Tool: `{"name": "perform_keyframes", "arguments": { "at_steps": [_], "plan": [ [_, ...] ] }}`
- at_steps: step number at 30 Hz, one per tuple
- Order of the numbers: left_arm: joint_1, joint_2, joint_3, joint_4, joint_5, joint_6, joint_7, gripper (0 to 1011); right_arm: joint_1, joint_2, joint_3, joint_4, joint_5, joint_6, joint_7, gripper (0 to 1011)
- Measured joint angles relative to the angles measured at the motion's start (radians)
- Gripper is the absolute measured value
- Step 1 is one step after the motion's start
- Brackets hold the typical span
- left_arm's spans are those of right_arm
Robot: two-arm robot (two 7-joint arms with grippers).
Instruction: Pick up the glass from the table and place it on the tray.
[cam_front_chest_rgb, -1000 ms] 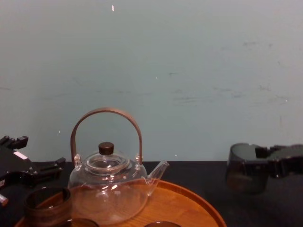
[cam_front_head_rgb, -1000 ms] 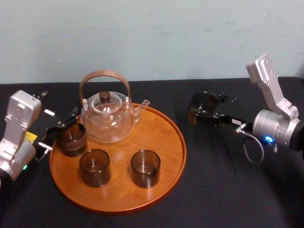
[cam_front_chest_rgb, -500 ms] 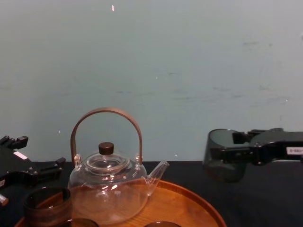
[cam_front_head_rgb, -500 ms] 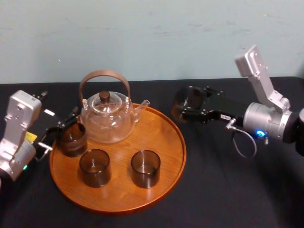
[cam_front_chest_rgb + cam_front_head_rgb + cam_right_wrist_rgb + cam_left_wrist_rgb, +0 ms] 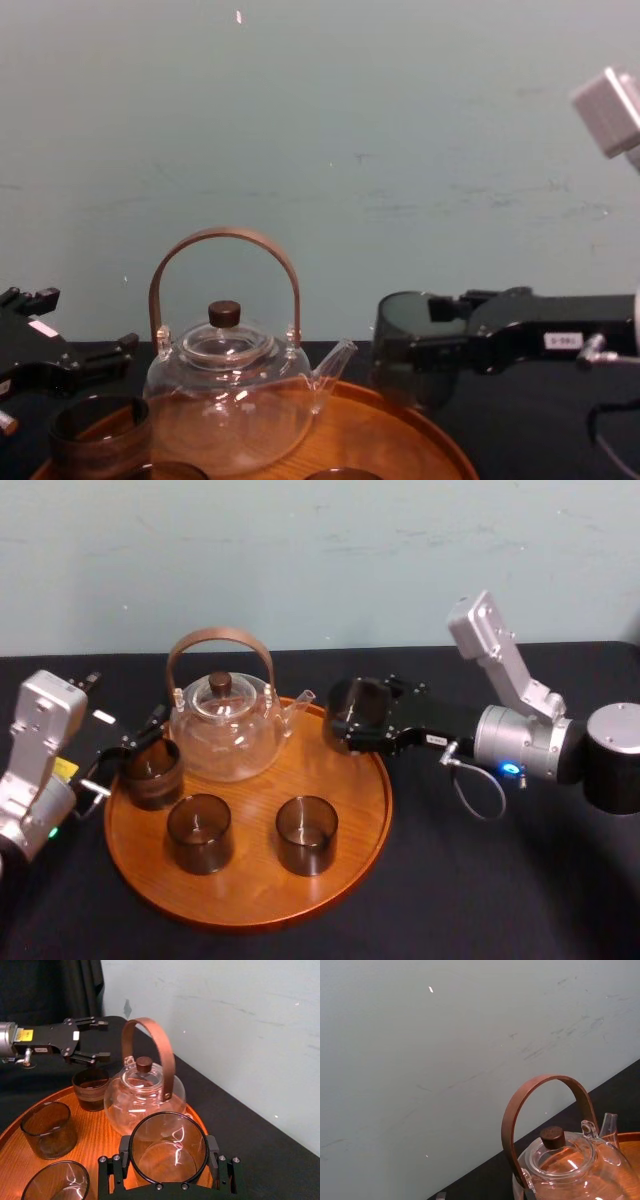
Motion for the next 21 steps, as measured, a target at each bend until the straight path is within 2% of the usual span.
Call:
{"name": "perform_keyframes", "arguments": {
  "at_steps": [10, 21],
  "plan": [
    [0.0, 0.0, 0.0, 0.0, 0.0, 0.0, 0.0, 1001, 0.028, -0.04, -0.041, 0.09, -0.009, -0.047, 0.032, 903],
    [0.0, 0.0, 0.0, 0.0, 0.0, 0.0, 0.0, 1002, 0.041, -0.068, -0.059, 0.168, -0.022, -0.073, 0.04, 903]
  ]
}}
